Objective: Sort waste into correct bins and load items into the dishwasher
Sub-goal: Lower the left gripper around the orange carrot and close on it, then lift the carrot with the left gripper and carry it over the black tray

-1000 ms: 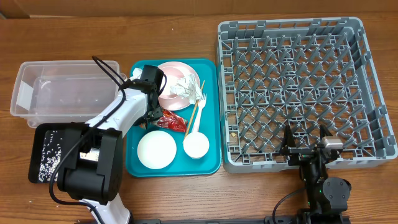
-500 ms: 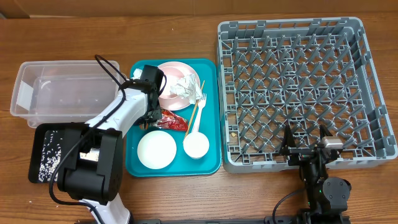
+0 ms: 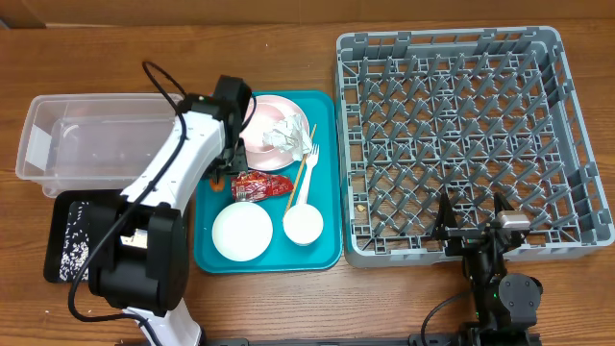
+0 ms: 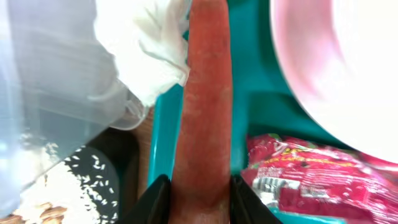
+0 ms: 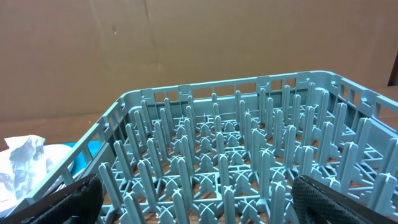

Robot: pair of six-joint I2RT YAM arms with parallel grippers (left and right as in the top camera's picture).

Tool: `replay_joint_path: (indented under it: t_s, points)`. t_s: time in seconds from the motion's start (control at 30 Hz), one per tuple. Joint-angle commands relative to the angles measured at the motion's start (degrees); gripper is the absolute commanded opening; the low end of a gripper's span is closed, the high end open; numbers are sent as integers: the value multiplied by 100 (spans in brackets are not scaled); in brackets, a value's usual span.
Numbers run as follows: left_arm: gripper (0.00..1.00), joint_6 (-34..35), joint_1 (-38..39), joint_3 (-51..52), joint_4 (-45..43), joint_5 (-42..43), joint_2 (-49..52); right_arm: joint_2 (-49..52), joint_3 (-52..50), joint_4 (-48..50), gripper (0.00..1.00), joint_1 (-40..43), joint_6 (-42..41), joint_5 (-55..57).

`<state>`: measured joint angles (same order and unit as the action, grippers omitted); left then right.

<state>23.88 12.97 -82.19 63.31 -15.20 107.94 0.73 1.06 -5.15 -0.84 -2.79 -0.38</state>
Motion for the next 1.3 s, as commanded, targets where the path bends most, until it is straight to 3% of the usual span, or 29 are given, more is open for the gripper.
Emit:
replay_joint_path:
  t_s: [0.0, 0.1, 0.27, 0.7, 0.87, 1.03, 1.27]
  points:
    - [5, -79, -31, -387, 227, 22, 48, -57, -61, 33, 100, -15, 20, 50]
    - [10, -142, -31, -531, 409, 184, 48, -57, -61, 31, 100, -15, 20, 50]
    - [13, -750, -33, -623, 437, 1307, 48, -57, -61, 33, 100, -15, 20, 50]
    - [4, -756, -33, -1121, 728, 2223, -55, -57, -61, 31, 100, -15, 20, 50]
    - [4, -496, -37, -1327, 848, 2184, -431, -57, -61, 33, 100, -15, 20, 50]
    - [4, 461, -179, -1329, 949, 1534, -1217, -57, -61, 33, 100, -15, 20, 50]
    - [4, 1058, -599, -1329, 1403, 973, -2428, -57, -61, 33, 100, -15, 20, 48]
